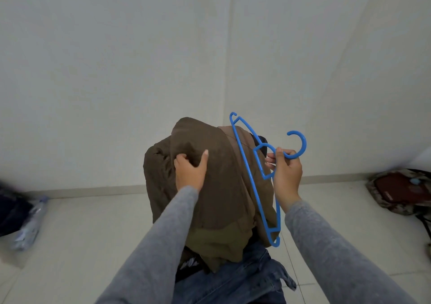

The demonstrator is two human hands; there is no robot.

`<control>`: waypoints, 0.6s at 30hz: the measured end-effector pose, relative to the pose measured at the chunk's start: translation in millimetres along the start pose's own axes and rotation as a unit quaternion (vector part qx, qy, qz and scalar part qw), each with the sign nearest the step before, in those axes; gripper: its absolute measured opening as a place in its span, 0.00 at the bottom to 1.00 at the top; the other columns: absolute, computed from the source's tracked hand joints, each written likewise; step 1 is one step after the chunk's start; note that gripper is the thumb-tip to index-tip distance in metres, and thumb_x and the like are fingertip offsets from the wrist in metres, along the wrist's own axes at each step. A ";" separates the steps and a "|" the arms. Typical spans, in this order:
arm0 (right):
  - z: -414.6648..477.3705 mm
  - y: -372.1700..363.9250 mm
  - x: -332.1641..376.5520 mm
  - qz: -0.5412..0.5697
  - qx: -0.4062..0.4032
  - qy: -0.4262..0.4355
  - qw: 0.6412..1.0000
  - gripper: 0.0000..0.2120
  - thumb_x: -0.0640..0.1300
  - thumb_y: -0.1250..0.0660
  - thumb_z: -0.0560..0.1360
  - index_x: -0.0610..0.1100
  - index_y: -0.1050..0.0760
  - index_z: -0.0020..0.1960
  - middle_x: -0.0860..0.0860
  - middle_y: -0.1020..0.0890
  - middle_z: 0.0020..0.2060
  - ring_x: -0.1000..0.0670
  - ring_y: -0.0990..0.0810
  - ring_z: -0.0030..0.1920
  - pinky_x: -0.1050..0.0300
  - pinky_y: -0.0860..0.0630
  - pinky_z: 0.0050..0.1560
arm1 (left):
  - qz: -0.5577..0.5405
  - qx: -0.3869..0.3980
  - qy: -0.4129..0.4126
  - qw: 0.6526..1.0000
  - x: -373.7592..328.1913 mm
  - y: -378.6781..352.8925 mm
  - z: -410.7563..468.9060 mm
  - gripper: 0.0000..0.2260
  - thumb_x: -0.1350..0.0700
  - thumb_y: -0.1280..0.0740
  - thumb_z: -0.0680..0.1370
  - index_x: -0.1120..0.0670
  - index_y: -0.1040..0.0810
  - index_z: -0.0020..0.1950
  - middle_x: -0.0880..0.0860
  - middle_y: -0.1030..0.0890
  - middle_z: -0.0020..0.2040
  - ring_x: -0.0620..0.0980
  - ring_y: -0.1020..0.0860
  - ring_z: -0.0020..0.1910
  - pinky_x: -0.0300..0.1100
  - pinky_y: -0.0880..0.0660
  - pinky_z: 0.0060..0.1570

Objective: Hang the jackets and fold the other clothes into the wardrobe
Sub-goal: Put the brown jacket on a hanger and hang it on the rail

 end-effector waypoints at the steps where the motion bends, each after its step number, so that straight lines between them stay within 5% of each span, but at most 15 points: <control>1: -1.8 0.3 -0.8 -0.002 0.004 0.001 1.000 0.06 0.43 0.40 0.80 0.44 0.28 0.46 0.51 0.20 0.38 0.56 0.20 0.37 0.70 0.22 0.40 | 0.019 0.000 0.026 0.999 -5.1 -0.6 6.9 0.39 0.33 0.35 0.70 0.56 0.38 0.71 0.55 0.31 0.67 0.57 0.30 0.65 0.52 0.34 0.66; 3: -1.8 -0.7 0.1 -0.003 0.012 0.000 1.000 0.06 0.43 0.40 0.80 0.42 0.28 0.48 0.51 0.20 0.38 0.57 0.20 0.37 0.71 0.23 0.39 | 0.078 0.014 0.078 0.994 -10.2 -5.3 18.7 0.43 0.32 0.36 0.71 0.60 0.42 0.73 0.58 0.34 0.71 0.59 0.33 0.68 0.53 0.35 0.66; 8: 2.5 -2.6 4.5 -0.010 0.021 0.003 1.000 0.06 0.44 0.40 0.80 0.42 0.27 0.48 0.51 0.20 0.38 0.56 0.20 0.38 0.68 0.22 0.41 | 0.210 0.020 0.066 0.975 -21.3 -20.5 29.1 0.30 0.42 0.37 0.77 0.62 0.38 0.70 0.60 0.31 0.66 0.60 0.28 0.63 0.52 0.29 0.59; 13: 0.1 -2.2 0.1 -0.004 0.027 0.001 1.000 0.07 0.43 0.41 0.80 0.42 0.28 0.46 0.50 0.20 0.38 0.55 0.20 0.38 0.66 0.21 0.42 | 0.219 0.031 -0.031 0.975 -34.2 -34.7 28.1 0.13 0.53 0.40 0.81 0.62 0.25 0.57 0.59 0.22 0.57 0.59 0.23 0.56 0.48 0.28 0.55; 18: 2.5 -1.6 2.7 -0.004 0.022 0.011 1.000 0.07 0.43 0.41 0.80 0.47 0.28 0.43 0.50 0.20 0.37 0.54 0.20 0.38 0.65 0.21 0.43 | 0.240 0.054 -0.103 0.964 -18.7 -42.1 6.2 0.13 0.53 0.41 0.81 0.60 0.25 0.60 0.58 0.22 0.57 0.57 0.24 0.57 0.48 0.28 0.58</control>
Point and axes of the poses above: each hand's wrist, its own z-axis towards the middle knuckle, its own y-axis out of the back of the hand, x = y × z, the point moved 9 cm from there along z, towards the middle knuckle
